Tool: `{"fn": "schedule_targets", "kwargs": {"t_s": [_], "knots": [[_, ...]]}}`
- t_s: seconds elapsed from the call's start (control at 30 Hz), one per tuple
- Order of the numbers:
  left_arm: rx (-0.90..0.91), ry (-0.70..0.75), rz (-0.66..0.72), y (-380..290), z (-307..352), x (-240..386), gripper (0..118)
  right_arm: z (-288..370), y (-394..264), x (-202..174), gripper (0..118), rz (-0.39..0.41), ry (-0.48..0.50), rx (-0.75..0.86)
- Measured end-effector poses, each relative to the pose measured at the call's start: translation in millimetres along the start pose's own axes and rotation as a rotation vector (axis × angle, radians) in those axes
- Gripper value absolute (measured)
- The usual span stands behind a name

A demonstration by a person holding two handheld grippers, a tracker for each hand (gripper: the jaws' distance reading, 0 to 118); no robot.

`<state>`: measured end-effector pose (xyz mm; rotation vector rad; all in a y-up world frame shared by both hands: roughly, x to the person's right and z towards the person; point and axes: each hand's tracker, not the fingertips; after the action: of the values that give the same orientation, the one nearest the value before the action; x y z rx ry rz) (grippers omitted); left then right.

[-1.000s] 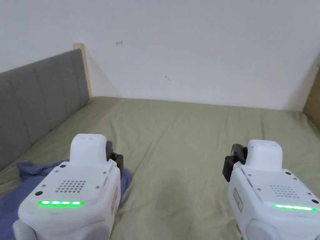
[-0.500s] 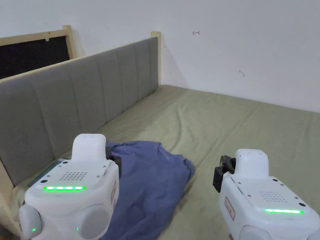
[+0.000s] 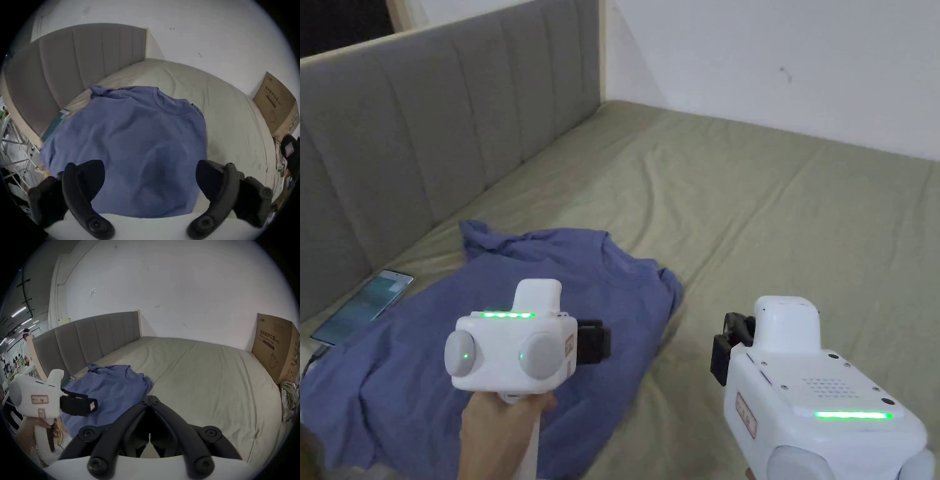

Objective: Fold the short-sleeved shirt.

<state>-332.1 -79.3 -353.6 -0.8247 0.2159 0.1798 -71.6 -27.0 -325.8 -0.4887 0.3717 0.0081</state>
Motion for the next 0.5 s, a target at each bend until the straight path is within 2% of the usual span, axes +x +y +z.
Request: {"fn": "schedule_targets", "kwargs": {"t_s": [0.13, 0.17, 0.2, 0.23, 0.27, 0.3, 0.4, 0.47, 0.5], "knots": [[-0.063, 0.002, -0.01, 14, -50, 3, 113, -18, -5, 7, 0, -0.006, -0.012, -0.039], [-0.111, -0.007, -0.009, 15, -66, 3, 106, -23, -6, 9, 0, -0.002, -0.019, -0.047], [-0.182, -0.035, -0.002, 13, -81, 3, 92, -27, -7, 10, 0, -0.002, -0.023, -0.055], [-0.24, -0.056, -0.006, 9, -94, 4, 94, -30, -8, 12, 0, -0.006, -0.024, -0.062], [-0.276, -0.007, -0.053, 0, -99, 10, 95, -33, -9, 14, 0, -0.013, -0.027, -0.067], [-0.166, 0.006, -0.112, -5, -93, 16, 93, -36, -11, 15, 0, -0.021, -0.03, -0.073], [-0.203, 0.007, -0.075, 1, -88, 15, 89, -41, -15, 20, 0, -0.029, -0.036, -0.096], [-0.215, -0.002, -0.077, 5, -89, 12, 80, -41, -17, 22, 0, -0.034, -0.041, -0.108], [-0.21, -0.002, -0.07, 6, -86, 10, 65, -39, -18, 23, 0, -0.04, -0.039, -0.109]]}}
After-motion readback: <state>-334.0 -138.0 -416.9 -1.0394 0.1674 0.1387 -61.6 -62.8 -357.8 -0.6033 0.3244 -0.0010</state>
